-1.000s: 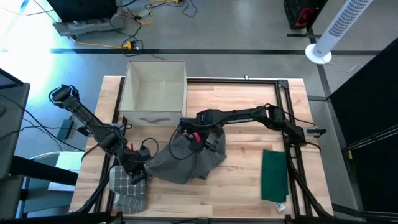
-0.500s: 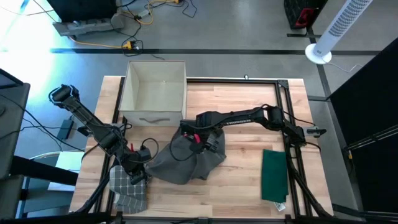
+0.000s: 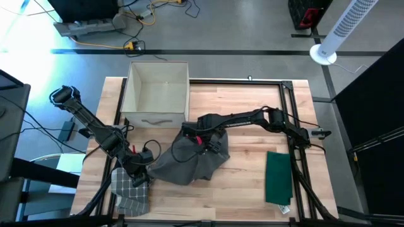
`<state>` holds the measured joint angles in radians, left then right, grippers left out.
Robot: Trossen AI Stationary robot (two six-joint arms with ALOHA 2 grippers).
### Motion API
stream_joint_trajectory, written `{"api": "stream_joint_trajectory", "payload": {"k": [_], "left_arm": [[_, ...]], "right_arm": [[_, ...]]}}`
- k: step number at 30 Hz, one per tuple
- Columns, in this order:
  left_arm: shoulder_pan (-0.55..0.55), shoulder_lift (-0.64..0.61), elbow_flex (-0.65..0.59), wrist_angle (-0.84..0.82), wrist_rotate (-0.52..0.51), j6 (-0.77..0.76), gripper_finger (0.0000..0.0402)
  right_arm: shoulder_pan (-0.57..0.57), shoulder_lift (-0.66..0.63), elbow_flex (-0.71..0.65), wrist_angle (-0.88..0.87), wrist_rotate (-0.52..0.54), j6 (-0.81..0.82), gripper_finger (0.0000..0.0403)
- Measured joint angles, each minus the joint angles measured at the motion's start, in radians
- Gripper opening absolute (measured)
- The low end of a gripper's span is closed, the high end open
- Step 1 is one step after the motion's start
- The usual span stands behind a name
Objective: Fold towel
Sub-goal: Fold the gray towel
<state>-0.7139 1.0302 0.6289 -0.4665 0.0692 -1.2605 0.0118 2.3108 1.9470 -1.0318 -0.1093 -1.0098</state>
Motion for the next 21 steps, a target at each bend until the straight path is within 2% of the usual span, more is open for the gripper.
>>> {"api": "stream_joint_trajectory", "payload": {"k": [8, 14, 21], "left_arm": [[0.001, 0.0, 0.0, -0.003, -0.005, 0.008, 0.0], [0.001, 0.0, 0.0, -0.003, -0.013, 0.008, 0.0], [0.001, 0.0, 0.0, -0.01, -0.046, 0.008, 0.0]], "right_arm": [[-0.008, 0.0, 0.004, -0.027, -0.001, 0.067, 0.0014], [-0.007, -0.017, 0.004, -0.061, -0.003, 0.164, 0.0007], [-0.007, -0.158, 0.004, -0.138, -0.04, 0.375, 0.0007]]}}
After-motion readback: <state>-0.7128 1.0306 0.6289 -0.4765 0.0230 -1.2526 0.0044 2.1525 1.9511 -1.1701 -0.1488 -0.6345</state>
